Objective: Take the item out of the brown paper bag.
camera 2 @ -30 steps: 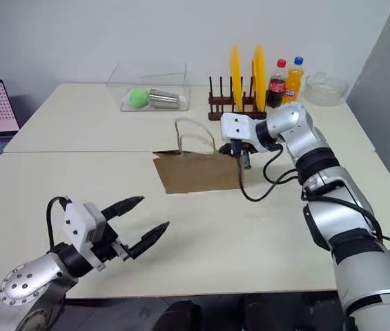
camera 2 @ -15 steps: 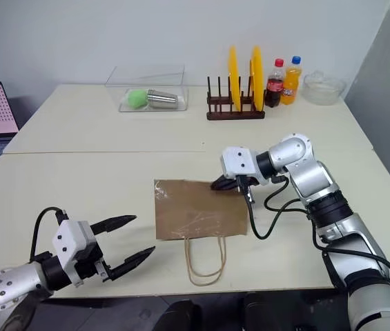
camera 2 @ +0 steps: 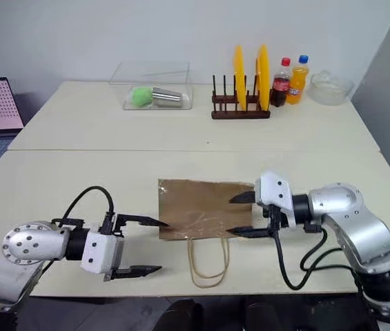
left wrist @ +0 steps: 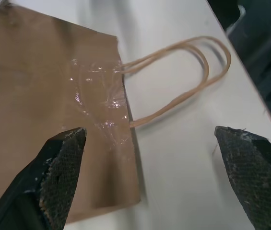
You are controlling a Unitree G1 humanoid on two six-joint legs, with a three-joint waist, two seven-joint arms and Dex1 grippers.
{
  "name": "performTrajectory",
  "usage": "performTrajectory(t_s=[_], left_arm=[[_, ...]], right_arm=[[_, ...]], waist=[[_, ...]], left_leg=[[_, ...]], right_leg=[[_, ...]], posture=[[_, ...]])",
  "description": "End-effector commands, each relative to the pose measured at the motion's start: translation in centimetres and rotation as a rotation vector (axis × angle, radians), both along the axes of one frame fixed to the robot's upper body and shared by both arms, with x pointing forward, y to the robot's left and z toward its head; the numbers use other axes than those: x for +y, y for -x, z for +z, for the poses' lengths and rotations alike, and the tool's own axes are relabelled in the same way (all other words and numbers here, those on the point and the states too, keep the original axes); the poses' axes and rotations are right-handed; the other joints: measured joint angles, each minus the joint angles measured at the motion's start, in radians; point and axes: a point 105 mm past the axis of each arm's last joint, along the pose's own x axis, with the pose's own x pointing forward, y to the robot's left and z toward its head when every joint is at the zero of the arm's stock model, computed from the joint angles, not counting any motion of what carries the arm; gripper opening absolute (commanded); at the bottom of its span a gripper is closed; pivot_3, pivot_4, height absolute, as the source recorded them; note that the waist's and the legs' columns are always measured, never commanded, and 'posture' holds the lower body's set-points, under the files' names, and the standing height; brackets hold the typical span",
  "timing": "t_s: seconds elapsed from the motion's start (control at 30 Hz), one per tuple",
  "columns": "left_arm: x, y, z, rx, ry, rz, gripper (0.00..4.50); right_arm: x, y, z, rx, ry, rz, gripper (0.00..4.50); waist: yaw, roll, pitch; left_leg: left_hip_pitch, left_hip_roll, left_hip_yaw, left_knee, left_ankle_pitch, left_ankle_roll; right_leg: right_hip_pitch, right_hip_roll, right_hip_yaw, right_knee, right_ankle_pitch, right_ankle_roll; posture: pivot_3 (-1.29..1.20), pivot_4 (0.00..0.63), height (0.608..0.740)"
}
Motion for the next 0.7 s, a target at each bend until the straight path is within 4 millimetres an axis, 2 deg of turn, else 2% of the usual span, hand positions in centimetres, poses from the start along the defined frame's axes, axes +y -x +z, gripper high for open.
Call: performTrajectory(t_s=[0.03, 0.1, 0.37, 0.57, 0.7], left_arm=[[-1.4, 0.0, -0.9, -0.036, -0.004, -0.102, 4.5], [-2.4, -0.1, -1.4, -0.042, 0.012, -0.15, 4.5], [-6.4, -0.1, -2.4, -0.052, 0.104, -0.27, 4.5], [-7.0, -0.1, -2.7, -0.046, 0.117, -0.322, 4.5], [-6.3, -0.5, -2.5, -0.064, 0.098, -0.345, 4.5]], right_arm=[[0.1, 2.5, -0.3, 0.009, 0.004, -0.033, 3.73], [0.0, 3.3, -0.8, 0.038, 0.001, -0.072, 3.73], [-0.5, 4.5, -0.3, 0.068, 0.012, -0.157, 3.73], [-1.1, 5.4, -0.1, 0.098, 0.031, -0.189, 3.73], [-1.2, 5.7, 0.0, 0.109, 0.027, -0.207, 3.73]], waist=[[0.002, 0.0, 0.0], [0.001, 0.0, 0.0], [-0.002, -0.001, -0.001], [-0.002, -0.001, -0.001], [-0.003, -0.001, -0.001]], left_leg=[[0.0, 0.0, 0.0, 0.0, 0.0, 0.0], [-0.001, 0.0, 0.0, 0.0, 0.0, 0.0], [0.003, 0.0, 0.0, 0.001, 0.0, 0.001], [0.002, 0.0, -0.001, 0.001, 0.0, 0.001], [0.003, 0.0, -0.001, 0.001, 0.0, 0.001]], right_leg=[[0.0, 0.0, 0.0, 0.0, 0.0, 0.0], [0.0, 0.0, 0.0, -0.001, 0.0, 0.001], [0.005, 0.0, 0.0, -0.001, 0.001, 0.003], [0.004, 0.0, 0.0, -0.003, 0.001, 0.004], [0.005, 0.0, 0.0, -0.002, 0.001, 0.004]], posture=[[0.0, 0.15, 0.74], [0.0, 0.15, 0.74], [0.0, 0.15, 0.74], [0.0, 0.15, 0.74], [0.0, 0.15, 0.74]])
